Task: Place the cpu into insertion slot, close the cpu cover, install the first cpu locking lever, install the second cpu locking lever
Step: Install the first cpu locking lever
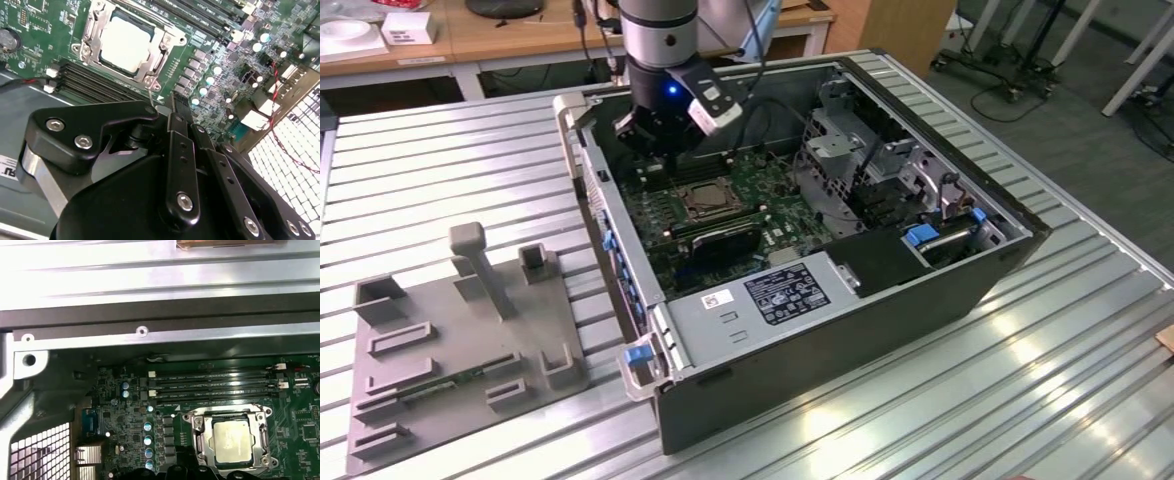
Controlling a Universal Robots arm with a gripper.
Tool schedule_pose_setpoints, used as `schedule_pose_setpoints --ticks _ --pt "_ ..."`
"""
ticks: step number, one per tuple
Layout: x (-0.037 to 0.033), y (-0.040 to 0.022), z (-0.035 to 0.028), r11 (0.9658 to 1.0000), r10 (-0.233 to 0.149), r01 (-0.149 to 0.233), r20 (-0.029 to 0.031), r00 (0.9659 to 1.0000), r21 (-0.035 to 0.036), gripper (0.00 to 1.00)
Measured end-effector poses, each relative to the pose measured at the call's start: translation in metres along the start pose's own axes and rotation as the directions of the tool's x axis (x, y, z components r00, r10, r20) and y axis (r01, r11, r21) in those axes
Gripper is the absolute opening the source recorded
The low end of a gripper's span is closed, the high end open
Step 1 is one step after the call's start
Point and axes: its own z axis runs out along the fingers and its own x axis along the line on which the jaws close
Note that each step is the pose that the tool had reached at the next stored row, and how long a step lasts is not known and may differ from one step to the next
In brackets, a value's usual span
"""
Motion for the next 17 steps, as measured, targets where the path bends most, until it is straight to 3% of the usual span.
schedule_pose_setpoints --ticks 4,6,9,12,17 --pt "0.0066 -0.0004 -0.0004 1.0000 0.000 0.000 0.0014 1.0000 -0.0026 0.10" --pt "0.0084 -0.0006 -0.0005 0.9999 0.001 -0.001 0.0009 1.0000 -0.0136 0.10" --pt "0.0090 -0.0006 -0.0006 0.9998 0.001 -0.001 0.0003 1.0000 -0.0214 0.10" --pt "0.0097 -0.0006 -0.0006 0.9983 0.004 -0.004 -0.0023 1.0000 -0.0575 0.10" --pt "0.0117 -0.0009 -0.0008 0.9982 0.004 -0.004 -0.0021 1.0000 -0.0605 0.10"
